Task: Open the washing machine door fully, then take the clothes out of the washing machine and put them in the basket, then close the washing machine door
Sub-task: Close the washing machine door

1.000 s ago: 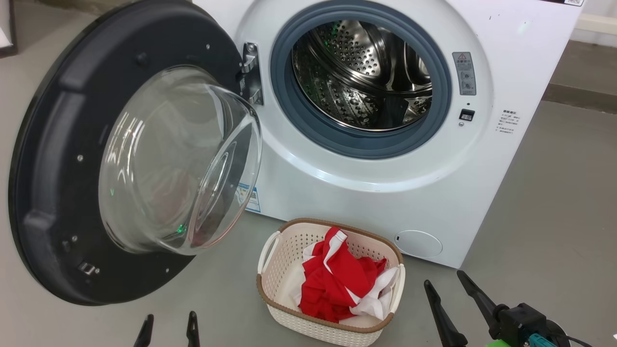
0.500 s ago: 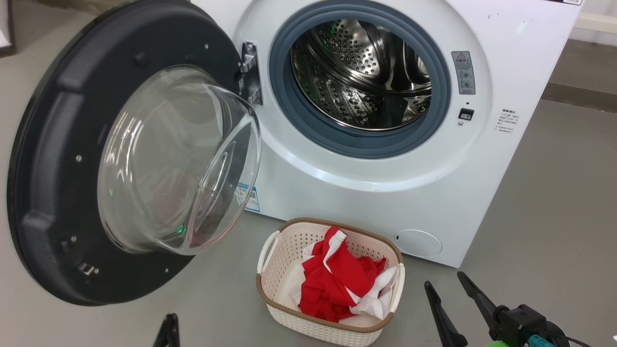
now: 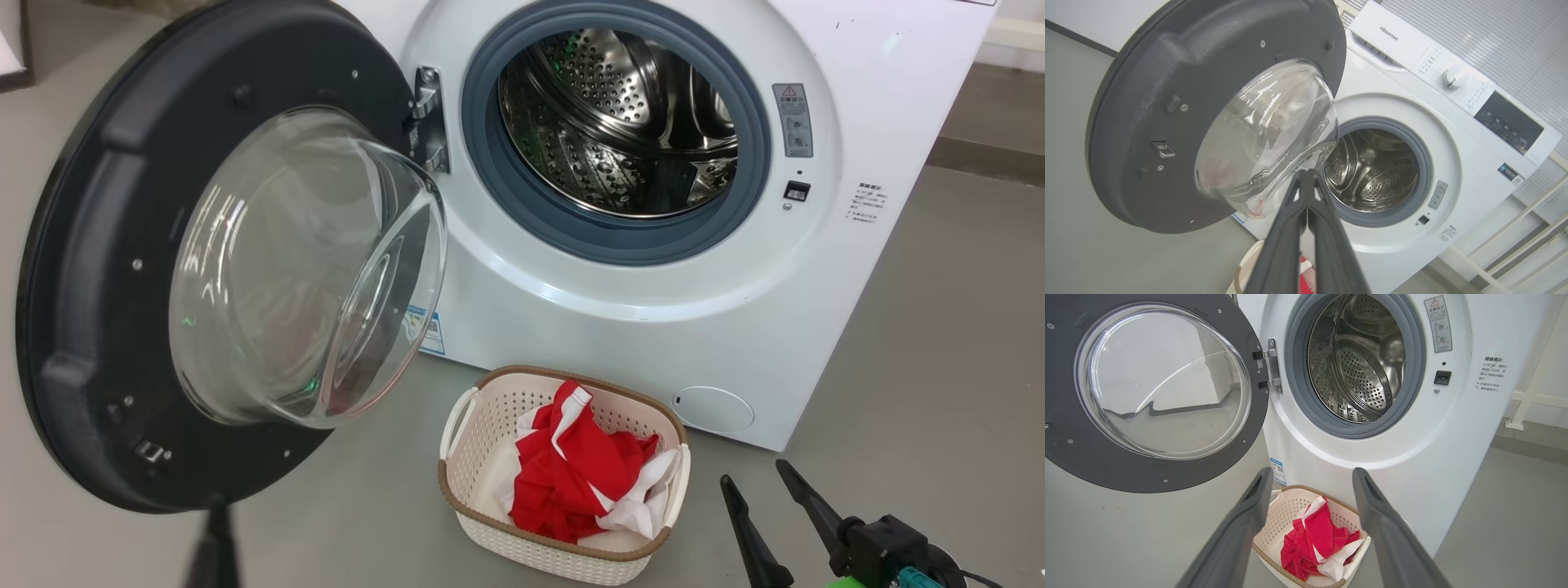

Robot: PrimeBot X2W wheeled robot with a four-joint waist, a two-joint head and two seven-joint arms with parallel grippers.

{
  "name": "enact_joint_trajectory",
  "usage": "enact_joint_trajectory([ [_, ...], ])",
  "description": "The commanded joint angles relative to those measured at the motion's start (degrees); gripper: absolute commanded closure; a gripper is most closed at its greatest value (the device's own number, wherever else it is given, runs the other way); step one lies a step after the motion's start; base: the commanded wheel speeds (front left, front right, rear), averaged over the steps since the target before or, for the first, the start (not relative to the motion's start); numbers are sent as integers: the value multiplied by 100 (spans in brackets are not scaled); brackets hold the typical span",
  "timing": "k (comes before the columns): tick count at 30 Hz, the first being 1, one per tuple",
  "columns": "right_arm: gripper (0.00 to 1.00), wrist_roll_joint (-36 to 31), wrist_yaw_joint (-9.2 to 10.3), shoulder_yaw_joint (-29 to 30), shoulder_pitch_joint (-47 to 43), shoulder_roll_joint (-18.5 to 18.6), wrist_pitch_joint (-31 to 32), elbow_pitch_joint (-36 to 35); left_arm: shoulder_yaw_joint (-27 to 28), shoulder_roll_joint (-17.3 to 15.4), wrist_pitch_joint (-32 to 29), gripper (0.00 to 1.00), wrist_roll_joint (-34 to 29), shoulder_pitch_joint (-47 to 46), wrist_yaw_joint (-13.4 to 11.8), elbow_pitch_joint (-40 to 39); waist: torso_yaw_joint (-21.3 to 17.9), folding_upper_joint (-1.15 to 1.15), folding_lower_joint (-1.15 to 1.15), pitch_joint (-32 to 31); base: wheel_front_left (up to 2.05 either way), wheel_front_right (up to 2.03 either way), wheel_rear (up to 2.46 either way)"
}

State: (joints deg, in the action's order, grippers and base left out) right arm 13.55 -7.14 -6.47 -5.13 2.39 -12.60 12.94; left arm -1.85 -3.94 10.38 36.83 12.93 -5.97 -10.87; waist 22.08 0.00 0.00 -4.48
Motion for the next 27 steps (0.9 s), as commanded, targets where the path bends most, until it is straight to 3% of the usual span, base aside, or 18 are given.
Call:
enact_joint_trajectory([
  [1, 0, -33, -35, -118, 146, 49, -46, -147, 260, 17, 79, 100, 189, -296, 54, -194, 2, 0, 0, 5, 0, 0, 0],
  [6, 0, -46, -35, -95, 157, 49, -28, -174, 1092, 84, 120, 100, 2299, -558, 390, -384, 18, 0, 0, 46, 0, 0, 0],
  [14, 0, -72, -35, -74, 202, 49, 6, -237, 2586, -233, -60, 100, 4182, -1135, 563, -204, -1, 0, 0, 137, 0, 0, 0],
  [19, 0, -82, -35, -58, 230, 49, 18, -244, 3194, -870, -419, 100, 4851, -1583, 614, 633, -9, 0, 0, 175, 0, 0, 0],
  [27, 0, -92, -35, -55, 257, 49, 40, -264, 3532, -1685, -920, 100, 5326, -2220, 609, 2127, -57, 0, 0, 202, 0, 0, 0],
])
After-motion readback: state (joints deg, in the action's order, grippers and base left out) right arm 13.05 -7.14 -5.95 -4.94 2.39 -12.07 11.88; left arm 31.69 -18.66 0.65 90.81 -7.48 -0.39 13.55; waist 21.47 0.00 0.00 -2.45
